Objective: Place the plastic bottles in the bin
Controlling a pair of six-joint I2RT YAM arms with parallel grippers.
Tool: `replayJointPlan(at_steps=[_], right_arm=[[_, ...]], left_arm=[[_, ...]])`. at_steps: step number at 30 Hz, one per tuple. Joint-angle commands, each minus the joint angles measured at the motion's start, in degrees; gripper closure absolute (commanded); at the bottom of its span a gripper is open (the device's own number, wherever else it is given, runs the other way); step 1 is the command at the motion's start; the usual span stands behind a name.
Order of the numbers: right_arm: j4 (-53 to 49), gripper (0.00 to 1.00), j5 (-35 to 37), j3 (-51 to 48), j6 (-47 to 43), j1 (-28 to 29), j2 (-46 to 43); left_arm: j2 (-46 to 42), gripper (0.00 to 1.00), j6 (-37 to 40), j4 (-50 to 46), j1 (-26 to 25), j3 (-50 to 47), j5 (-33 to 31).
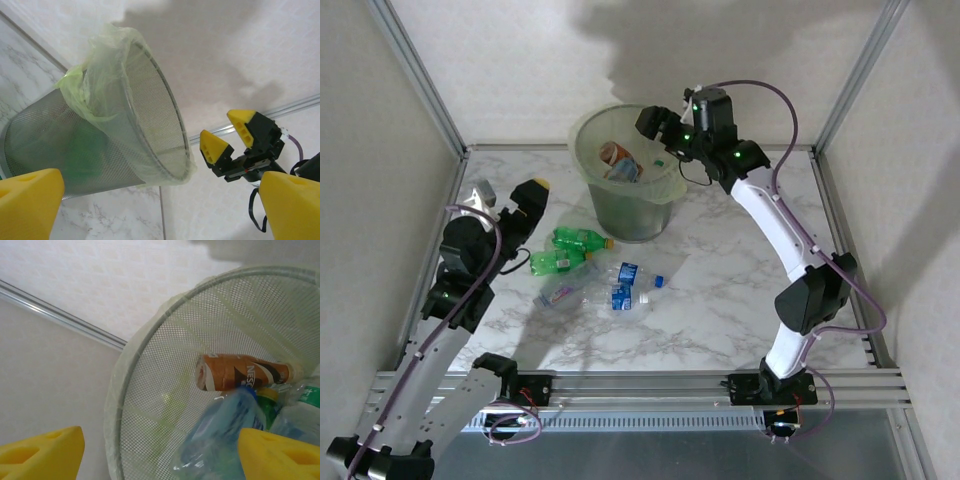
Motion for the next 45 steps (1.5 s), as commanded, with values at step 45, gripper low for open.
replayJointPlan(at_steps=[45], right_arm=[[12.9,0.14,9.7,-58.3,-3.3,19.6,-18.9]], left_arm=[[0.4,0.22,0.6,-5.7,0.5,-5.9,-0.6]])
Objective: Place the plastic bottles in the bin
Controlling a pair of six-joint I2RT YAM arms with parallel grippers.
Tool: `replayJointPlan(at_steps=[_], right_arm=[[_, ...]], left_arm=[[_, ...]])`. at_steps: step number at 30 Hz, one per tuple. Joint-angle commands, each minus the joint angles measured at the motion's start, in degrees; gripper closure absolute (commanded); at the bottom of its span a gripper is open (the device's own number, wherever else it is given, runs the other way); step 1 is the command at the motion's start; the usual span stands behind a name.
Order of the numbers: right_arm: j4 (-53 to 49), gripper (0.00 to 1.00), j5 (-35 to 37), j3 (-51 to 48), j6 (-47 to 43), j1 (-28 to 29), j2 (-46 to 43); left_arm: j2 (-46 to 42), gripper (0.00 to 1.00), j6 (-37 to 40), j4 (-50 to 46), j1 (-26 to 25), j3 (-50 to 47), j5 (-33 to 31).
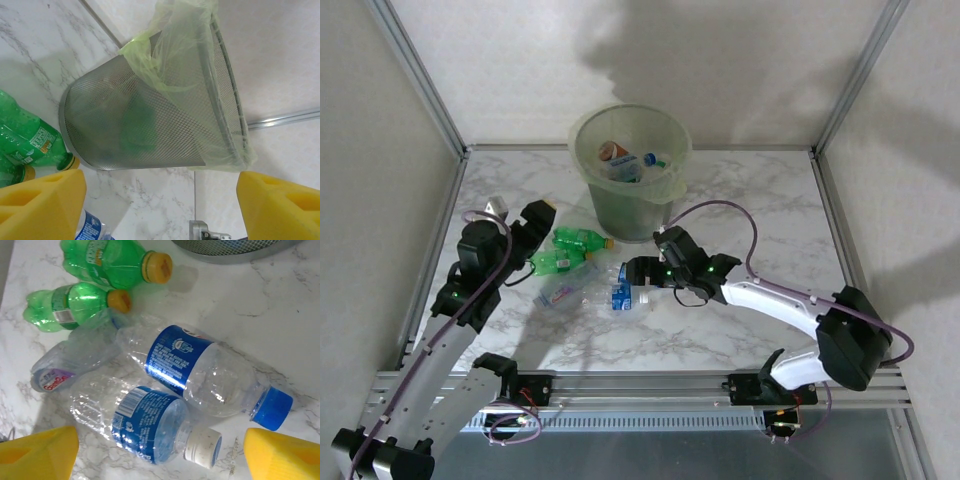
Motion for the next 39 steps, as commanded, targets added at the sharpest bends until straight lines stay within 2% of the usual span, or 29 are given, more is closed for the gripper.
replayJointPlan(at_steps=[1,3,6,24,39], right_arm=[[-0.2,0.15,1.4,0.9,0.0,-0.9,2.3],[1.2,0.18,-1.3,0.7,-0.3,-1.3,2.8],[3.5,0.17,-5.1,0.2,-2.5,0.5,3.1],[-4.1,0.08,1.7,9.8,-10.8,9.0,14.4],[-9.2,0.11,3.0,11.6,-12.1,13.9,18.6]], left_arm=[[-0.3,0.22,0.5,0.2,0.5,-1.2,0.1],[-0.3,0.23,0.6,0.1,0.5,-1.4,0.2],[-0.3,0.23,0.8,0.0,0.5,-1.6,0.3],[0.7,0.26,-0.3,1.4,0.5,-2.6,1.9],[1.5,0.27,-0.6,2.3,0.5,-2.4,2.5]])
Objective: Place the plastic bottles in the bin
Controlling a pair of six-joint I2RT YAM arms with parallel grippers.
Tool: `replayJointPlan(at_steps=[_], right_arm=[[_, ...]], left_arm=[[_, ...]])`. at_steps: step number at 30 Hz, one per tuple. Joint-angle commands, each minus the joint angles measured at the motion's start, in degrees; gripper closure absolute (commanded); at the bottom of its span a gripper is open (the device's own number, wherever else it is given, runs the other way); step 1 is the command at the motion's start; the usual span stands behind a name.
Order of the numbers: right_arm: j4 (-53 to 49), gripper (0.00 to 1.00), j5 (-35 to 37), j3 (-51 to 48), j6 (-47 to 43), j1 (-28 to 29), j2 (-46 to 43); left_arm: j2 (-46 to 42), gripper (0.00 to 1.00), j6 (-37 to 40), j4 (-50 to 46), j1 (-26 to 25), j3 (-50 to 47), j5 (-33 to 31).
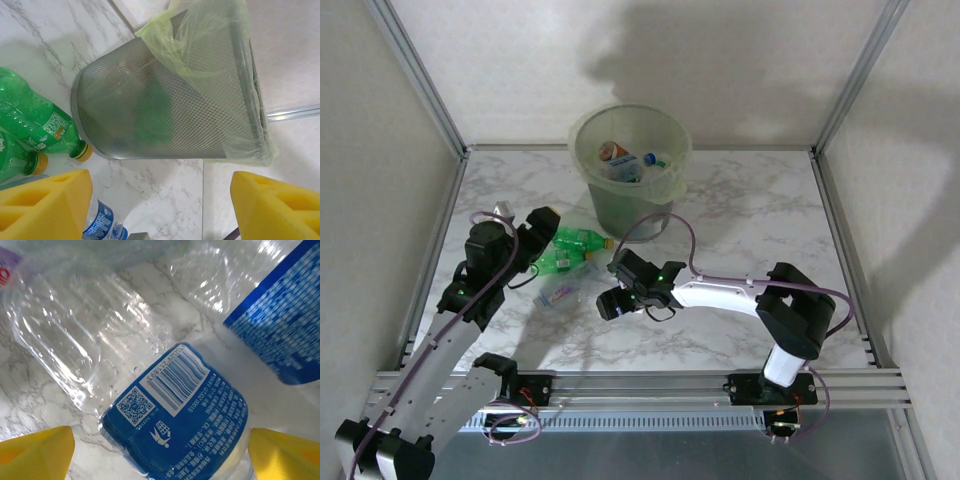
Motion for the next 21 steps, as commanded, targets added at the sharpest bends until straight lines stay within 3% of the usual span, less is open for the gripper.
replayJointPlan(at_steps=[1,6,14,21], right_arm=[[-3.1,0.11,1.6,1.7,-1.1,1.5,1.2],[-3.4,0.12,3.3,2.1,-1.6,2.5,2.2],[-2.7,0.05,5.0,6.6,-4.3,4.2,5.3],[-2.5,0.08,4.5,8.2,-5.9,4.3,8.0]], left_arm=[[0.0,0.27,-0.5,1.9,0.5,-0.2,0.9],[0.1,0.28,-0.9,2.3,0.5,-0.4,1.2],[-0.1,0.28,-1.2,2.2,0.5,-0.6,1.4],[-0.3,0.29,-0.9,1.9,0.5,-0.7,1.4]])
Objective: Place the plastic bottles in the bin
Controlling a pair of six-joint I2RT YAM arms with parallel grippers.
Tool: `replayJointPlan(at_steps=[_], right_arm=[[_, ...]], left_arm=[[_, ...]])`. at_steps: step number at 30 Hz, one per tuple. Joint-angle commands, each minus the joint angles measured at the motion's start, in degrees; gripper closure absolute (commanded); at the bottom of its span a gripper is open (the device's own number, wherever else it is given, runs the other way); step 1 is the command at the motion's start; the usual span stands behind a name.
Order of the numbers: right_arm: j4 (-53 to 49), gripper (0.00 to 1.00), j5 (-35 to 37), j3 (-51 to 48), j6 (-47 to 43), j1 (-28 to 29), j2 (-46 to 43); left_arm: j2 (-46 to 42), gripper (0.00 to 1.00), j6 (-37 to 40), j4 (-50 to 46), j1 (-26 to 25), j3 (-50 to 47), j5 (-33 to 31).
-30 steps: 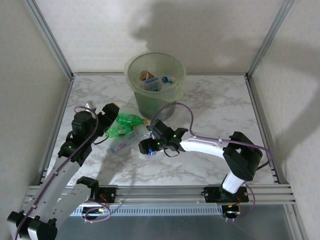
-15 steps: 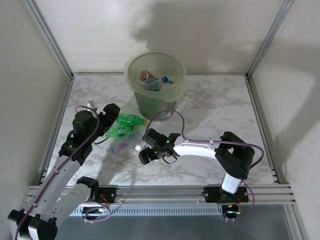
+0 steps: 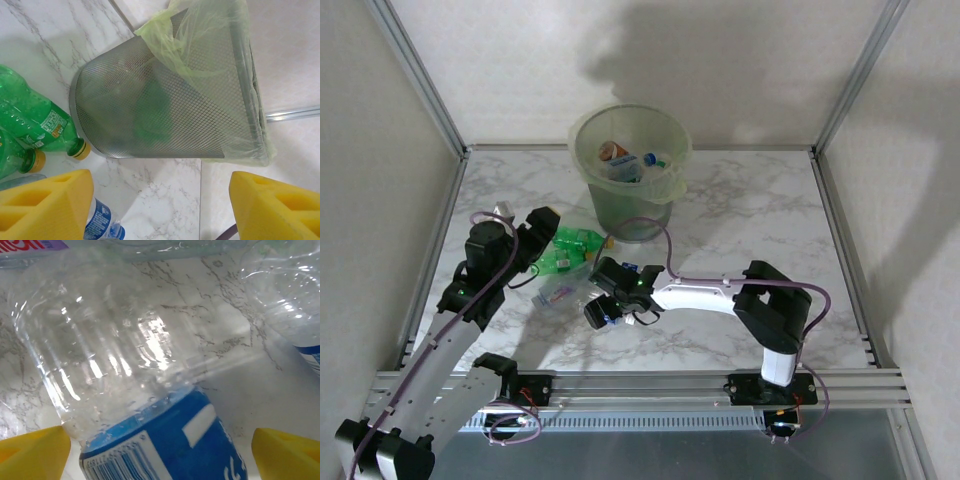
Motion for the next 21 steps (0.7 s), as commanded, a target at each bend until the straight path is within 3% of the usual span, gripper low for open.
replayJointPlan(at_steps=[1,21], right_arm=[[-0.3,0.10,0.7,1.3,-1.7,1.0,1.4],[0.7,0.33,2.4,-1.2,-0.7,2.6,-2.3]], left_arm=[[-0.4,0.29,-0.1,2.0,0.5,-0.7,1.0],[-1.0,0.28,0.4,1.4,0.5,-1.3,1.0]])
